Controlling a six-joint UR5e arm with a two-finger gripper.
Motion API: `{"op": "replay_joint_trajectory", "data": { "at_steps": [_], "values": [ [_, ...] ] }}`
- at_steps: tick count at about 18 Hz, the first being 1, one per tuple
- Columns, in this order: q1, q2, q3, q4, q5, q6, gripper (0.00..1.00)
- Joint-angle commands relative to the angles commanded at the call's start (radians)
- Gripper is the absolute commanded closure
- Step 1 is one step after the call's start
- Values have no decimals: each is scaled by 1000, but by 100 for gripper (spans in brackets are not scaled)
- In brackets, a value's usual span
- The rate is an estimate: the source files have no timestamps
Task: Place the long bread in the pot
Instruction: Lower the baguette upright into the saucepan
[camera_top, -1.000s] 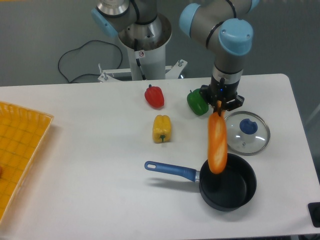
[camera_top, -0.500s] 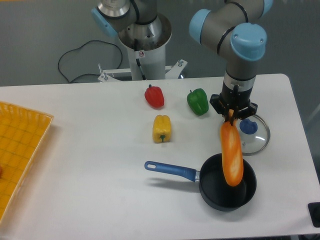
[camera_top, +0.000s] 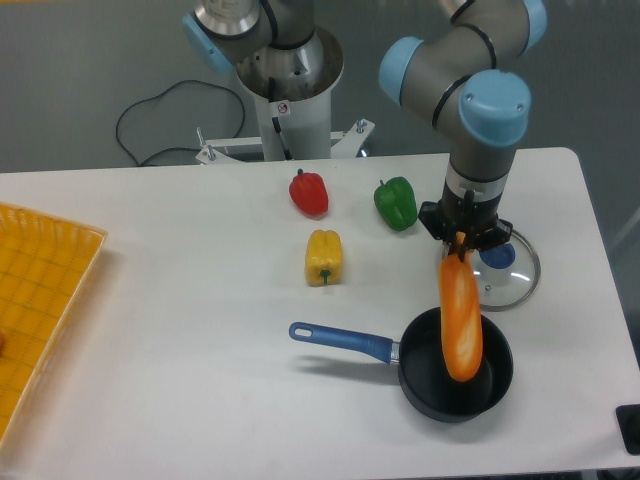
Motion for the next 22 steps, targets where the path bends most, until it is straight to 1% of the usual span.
{"op": "replay_joint_trajectory", "data": {
  "at_steps": [4,8,12,15,16,18,19,20,21,22],
  "values": [
    [-15,-18,3,2,15,-2,99],
    [-32,-41,11,32,32,-20,98],
    [-46,-46,25,34,38,-23,98],
    [-49,-45,28,34,38,-23,95],
    [-51,-45,28,34,37,-23,88],
    [-55,-46,28,35,37,-23,78],
    [-55,-46,28,35,37,-22,64],
    [-55,-46,28,35,37,-18,54],
    [-55,-46,28,35,37,-18,52],
    [-57,-46,28,35,37,-17,48]
  ]
}}
